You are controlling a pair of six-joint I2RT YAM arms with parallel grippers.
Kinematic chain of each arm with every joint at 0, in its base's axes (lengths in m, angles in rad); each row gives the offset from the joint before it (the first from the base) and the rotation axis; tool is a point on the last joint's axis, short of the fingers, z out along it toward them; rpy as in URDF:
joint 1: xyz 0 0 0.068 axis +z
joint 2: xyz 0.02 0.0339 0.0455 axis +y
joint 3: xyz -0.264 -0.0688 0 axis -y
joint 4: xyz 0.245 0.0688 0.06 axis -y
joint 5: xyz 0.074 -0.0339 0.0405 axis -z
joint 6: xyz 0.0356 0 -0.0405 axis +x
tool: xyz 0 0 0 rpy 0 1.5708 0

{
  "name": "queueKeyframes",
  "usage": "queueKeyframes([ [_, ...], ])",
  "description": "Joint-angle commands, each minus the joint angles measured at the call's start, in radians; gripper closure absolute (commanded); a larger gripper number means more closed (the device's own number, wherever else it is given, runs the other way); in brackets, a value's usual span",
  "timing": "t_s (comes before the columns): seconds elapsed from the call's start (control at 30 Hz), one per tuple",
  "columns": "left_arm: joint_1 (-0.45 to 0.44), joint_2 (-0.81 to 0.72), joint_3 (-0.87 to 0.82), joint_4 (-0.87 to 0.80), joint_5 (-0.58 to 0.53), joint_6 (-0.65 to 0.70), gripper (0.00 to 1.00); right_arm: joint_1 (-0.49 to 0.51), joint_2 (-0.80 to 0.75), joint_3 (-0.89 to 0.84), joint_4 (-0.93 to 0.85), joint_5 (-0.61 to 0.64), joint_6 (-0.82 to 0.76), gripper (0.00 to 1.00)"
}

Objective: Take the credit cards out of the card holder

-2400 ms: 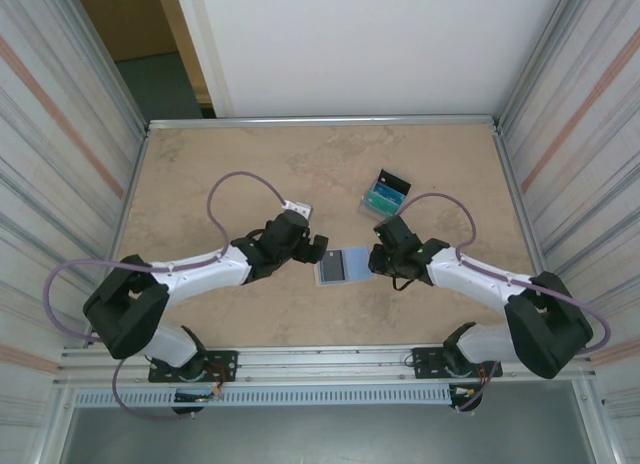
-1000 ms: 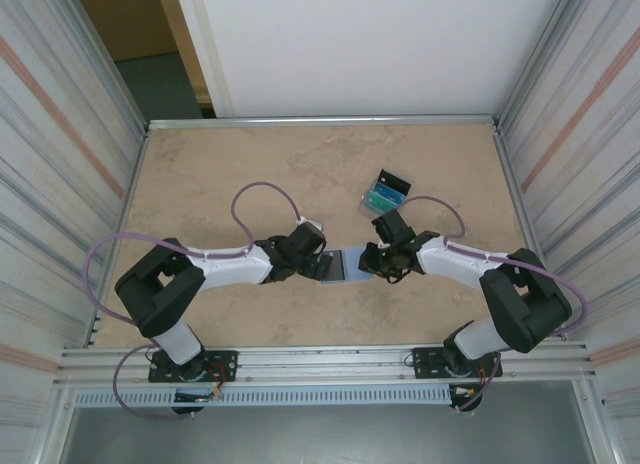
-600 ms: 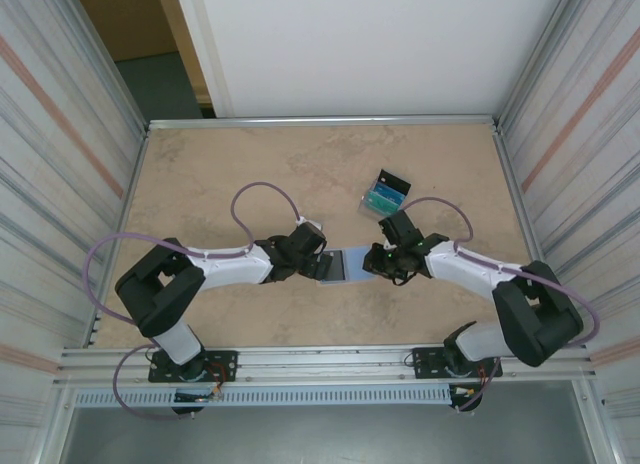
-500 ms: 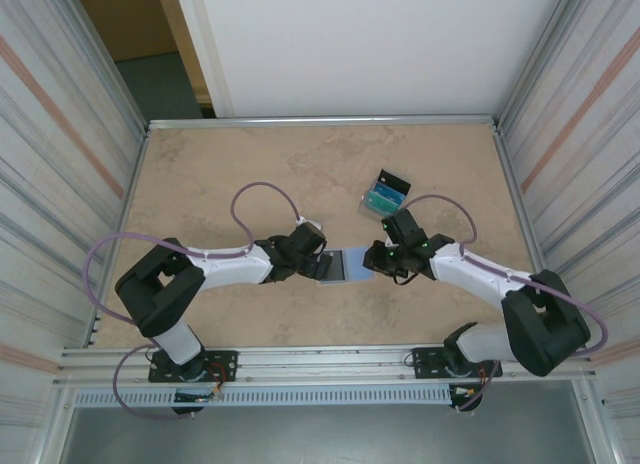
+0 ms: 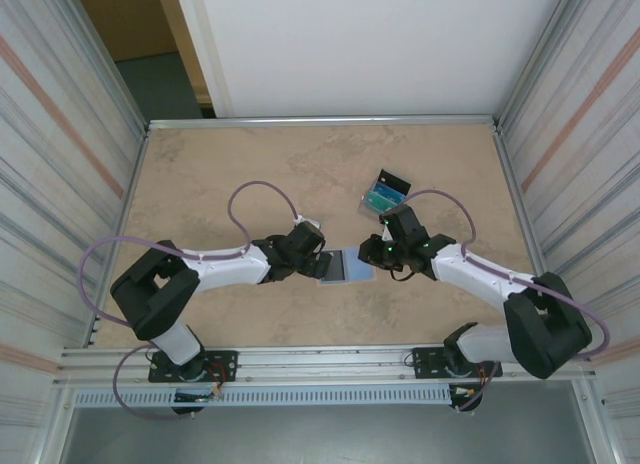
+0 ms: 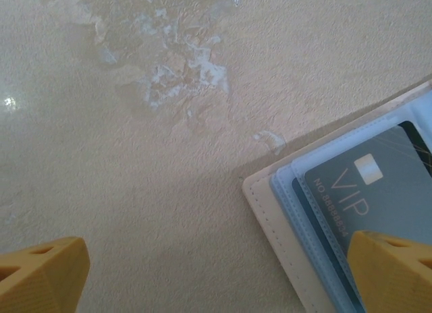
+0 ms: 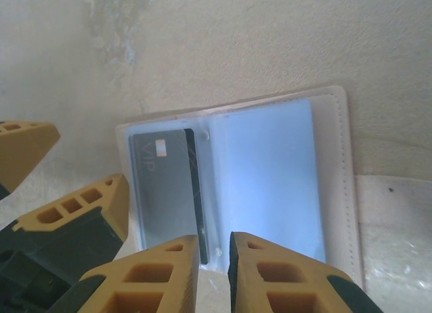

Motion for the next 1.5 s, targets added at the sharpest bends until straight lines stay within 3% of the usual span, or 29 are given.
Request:
queueKeyframes([
  [0.0, -0.006, -0.028, -0.017, -0.033, -0.017, -0.022, 0.01, -0.004, 0.058, -0.004, 0.072, -0.059, 0.009, 0.81],
  [0.4, -0.005, 0.029, -0.001, -0.032, -0.013, -0.028, 0.01, -0.004, 0.201, 0.027, 0.124, -0.114, 0.021, 0.82],
  [1.47, -0.006, 0.057, 0.019, -0.069, -0.021, -0.019, 0.01, -0.014, 0.332, 0.028, 0.301, -0.282, 0.083, 0.86],
])
